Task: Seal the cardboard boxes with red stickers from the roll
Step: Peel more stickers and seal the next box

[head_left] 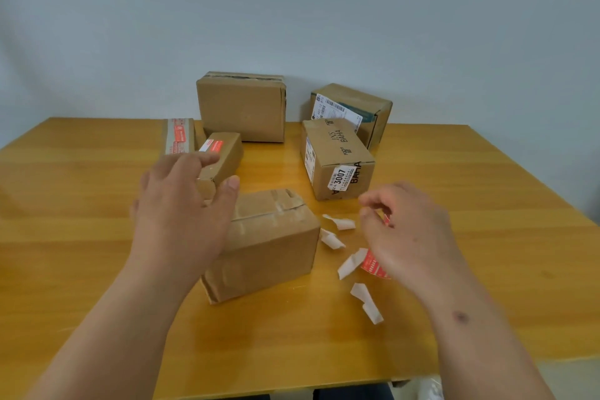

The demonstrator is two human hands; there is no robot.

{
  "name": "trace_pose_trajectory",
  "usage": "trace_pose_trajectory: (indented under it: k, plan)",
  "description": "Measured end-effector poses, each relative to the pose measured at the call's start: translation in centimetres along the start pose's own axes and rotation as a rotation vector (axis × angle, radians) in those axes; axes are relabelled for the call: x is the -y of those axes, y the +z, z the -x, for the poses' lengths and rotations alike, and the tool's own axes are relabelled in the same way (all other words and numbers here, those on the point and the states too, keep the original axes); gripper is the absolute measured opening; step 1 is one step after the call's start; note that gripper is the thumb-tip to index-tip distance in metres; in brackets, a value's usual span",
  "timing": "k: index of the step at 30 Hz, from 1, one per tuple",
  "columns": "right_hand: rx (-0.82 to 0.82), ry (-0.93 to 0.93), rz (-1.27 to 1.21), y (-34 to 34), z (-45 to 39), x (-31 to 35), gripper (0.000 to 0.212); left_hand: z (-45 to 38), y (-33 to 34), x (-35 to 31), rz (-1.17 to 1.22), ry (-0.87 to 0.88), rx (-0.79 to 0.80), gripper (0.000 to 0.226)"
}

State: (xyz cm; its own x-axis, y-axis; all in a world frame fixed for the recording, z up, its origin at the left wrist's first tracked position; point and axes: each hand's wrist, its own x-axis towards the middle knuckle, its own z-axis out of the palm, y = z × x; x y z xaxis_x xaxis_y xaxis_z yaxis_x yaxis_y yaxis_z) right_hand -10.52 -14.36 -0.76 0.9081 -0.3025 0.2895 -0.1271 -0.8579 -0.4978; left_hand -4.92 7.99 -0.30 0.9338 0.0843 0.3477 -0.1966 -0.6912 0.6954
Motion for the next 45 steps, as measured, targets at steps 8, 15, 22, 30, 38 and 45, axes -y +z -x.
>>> trace_pose_trajectory:
  k: [8,15,22,30,38,45]
  plan:
    - [0.029,0.044,0.330,-1.1,1.6,-4.8,0.014,5.0,3.8,-7.0,0.113,0.401,0.185,0.019]
    - [0.086,-0.050,0.175,-1.1,2.2,-6.6,0.012,6.7,8.5,-7.3,0.043,0.393,0.491,0.042]
    - [0.117,-0.154,0.061,-1.9,2.4,-8.0,0.016,6.5,10.7,-7.3,0.189,0.150,0.646,0.024]
    - [0.133,-0.203,0.017,-1.6,2.1,-9.0,0.015,6.4,11.1,-7.7,0.340,0.079,0.728,0.020]
    - [0.151,-0.261,-0.015,-2.3,1.6,-9.0,0.010,5.8,10.9,-8.1,0.307,0.147,0.744,0.023]
    - [0.120,-0.306,-0.069,-2.1,1.4,-9.1,0.015,5.5,11.0,-8.0,0.401,0.072,0.788,0.024]
